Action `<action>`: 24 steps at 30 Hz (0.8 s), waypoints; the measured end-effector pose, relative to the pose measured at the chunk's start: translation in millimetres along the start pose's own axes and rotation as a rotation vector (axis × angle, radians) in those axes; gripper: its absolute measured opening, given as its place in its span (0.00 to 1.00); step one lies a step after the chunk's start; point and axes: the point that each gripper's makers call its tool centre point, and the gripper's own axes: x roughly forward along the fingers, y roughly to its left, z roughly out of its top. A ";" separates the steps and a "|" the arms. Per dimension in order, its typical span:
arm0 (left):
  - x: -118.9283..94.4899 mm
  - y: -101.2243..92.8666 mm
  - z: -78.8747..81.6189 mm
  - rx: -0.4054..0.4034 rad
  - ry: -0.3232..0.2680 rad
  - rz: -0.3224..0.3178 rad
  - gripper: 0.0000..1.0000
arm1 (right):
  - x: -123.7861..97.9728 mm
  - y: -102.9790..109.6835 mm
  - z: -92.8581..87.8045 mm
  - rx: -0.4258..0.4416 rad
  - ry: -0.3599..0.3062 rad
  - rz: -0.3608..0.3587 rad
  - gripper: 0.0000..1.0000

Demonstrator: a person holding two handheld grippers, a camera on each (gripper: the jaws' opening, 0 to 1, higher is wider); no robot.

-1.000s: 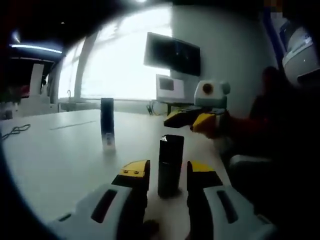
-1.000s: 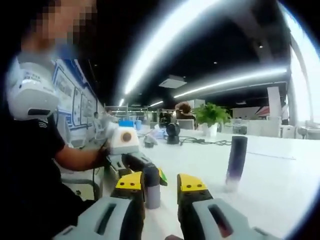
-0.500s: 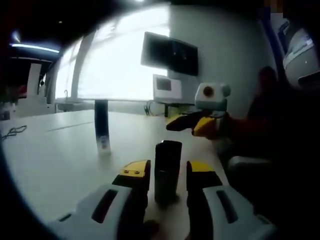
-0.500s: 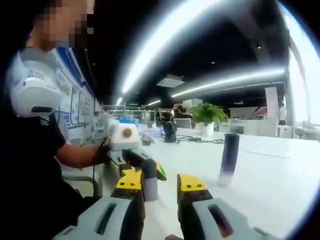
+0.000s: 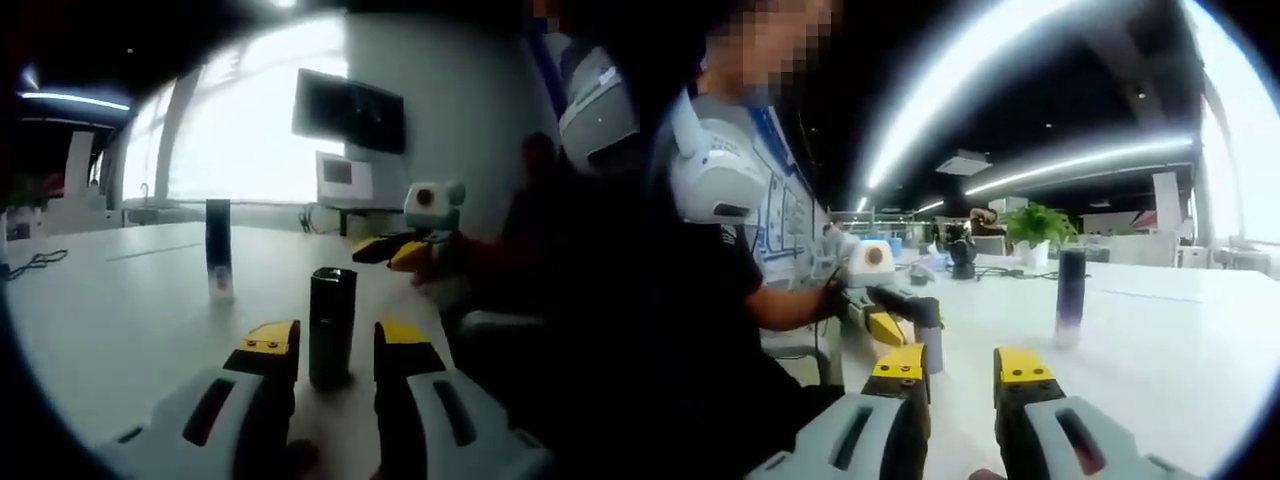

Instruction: Pick up cosmetic bottle twist off cap place on table pick up cap screw tight cap place on table

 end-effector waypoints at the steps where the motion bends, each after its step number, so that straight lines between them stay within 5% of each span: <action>1: 1.9 -0.1 -1.2 0.005 0.007 -0.002 0.20 | -0.5 -0.2 0.3 0.004 -0.004 -0.002 0.19; 10: 11.9 1.9 -1.0 -0.002 0.020 0.000 0.10 | -0.5 2.0 0.9 0.004 -0.011 0.004 0.19; 24: 5.5 5.1 11.4 0.013 -0.004 0.036 0.09 | -0.6 -1.5 -0.6 0.012 -0.018 -0.009 0.19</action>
